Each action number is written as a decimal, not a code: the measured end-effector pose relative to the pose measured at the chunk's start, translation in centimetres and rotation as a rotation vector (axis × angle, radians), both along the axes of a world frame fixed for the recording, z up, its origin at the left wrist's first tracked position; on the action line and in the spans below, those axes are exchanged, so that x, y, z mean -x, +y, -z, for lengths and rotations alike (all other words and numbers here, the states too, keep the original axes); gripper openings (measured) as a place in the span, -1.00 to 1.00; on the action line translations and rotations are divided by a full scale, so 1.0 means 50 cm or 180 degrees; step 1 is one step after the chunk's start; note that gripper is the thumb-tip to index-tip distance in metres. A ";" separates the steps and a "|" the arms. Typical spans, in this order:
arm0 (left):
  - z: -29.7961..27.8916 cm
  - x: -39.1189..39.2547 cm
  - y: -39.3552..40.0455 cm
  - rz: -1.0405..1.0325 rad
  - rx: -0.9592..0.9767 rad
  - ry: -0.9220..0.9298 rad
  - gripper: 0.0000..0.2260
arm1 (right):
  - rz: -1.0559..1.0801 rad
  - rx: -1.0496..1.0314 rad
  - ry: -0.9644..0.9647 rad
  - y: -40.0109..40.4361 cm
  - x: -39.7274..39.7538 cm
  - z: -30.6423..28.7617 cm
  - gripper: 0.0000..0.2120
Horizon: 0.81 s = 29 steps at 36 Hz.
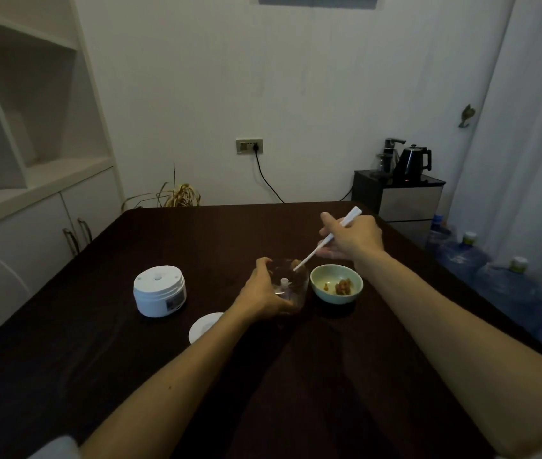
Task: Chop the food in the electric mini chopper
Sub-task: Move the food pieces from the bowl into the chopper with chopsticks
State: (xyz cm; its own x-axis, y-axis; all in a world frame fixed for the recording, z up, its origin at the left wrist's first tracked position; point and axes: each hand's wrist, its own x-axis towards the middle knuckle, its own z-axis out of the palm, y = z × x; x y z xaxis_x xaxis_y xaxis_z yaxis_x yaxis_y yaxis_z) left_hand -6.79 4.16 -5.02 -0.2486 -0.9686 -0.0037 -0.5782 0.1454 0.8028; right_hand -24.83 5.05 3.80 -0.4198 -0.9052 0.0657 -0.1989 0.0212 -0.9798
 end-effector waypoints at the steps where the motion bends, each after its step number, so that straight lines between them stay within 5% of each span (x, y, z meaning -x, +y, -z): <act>1: 0.000 0.001 0.001 -0.0008 -0.0008 0.0004 0.01 | -0.0073 0.0038 0.0204 0.000 -0.004 0.001 -0.77; 15: 0.011 0.000 -0.011 0.0000 0.0073 0.0000 0.00 | -0.0753 0.0190 0.1898 -0.008 -0.050 0.028 -0.75; 24: 0.006 0.001 -0.007 -0.0014 0.0075 -0.0036 0.00 | -0.0760 0.0229 0.1882 -0.001 -0.047 0.026 -0.74; 29: -0.002 0.003 -0.003 -0.0060 0.0037 -0.0058 0.01 | -0.0550 0.0238 0.1262 -0.001 -0.033 0.020 -0.77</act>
State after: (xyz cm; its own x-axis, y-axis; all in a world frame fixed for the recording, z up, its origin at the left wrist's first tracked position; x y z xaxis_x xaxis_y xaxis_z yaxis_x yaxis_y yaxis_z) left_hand -6.93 4.02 -4.92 -0.2304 -0.9731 0.0031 -0.5955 0.1435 0.7904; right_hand -23.18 5.02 2.81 -0.1917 -0.9466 0.2591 -0.5544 -0.1134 -0.8245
